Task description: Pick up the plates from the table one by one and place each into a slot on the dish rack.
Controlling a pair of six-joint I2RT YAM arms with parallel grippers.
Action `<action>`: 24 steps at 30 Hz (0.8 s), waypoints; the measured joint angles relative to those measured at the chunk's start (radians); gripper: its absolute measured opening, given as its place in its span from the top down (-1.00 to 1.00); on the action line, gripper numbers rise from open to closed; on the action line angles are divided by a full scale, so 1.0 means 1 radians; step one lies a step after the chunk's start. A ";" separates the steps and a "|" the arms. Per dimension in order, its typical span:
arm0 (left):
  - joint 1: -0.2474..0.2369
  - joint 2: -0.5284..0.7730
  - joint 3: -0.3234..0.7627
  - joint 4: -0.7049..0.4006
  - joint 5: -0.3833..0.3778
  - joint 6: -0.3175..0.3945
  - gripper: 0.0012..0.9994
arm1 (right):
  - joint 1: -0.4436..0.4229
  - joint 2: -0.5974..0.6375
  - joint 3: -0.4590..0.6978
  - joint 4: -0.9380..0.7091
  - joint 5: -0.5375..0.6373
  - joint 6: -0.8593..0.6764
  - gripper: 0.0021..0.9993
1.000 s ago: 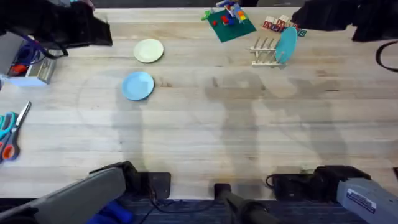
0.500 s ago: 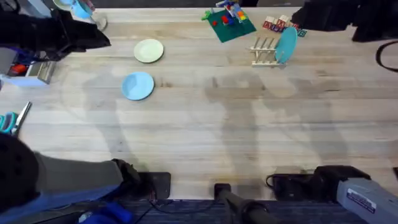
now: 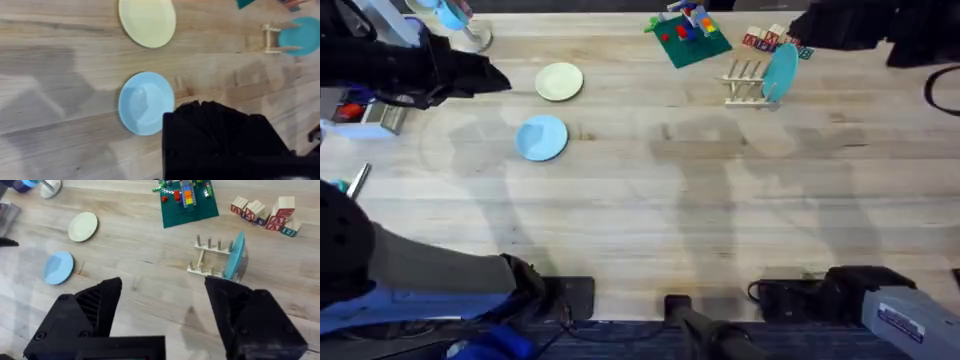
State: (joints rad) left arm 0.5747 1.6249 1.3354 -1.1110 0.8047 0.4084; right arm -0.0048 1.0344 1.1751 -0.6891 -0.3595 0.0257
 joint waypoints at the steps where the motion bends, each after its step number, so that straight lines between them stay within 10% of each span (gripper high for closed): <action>1: 0.000 0.000 0.000 0.000 -0.019 0.009 0.92 | 0.000 0.000 0.000 0.000 0.000 0.000 -0.99; 24: 0.000 0.038 0.001 -0.023 -0.092 0.273 0.92 | 0.000 0.000 0.000 0.000 0.000 0.005 -0.99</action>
State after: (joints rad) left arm 0.5747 1.6630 1.3361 -1.1339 0.7124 0.6812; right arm -0.0048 1.0341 1.1751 -0.6891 -0.3599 0.0307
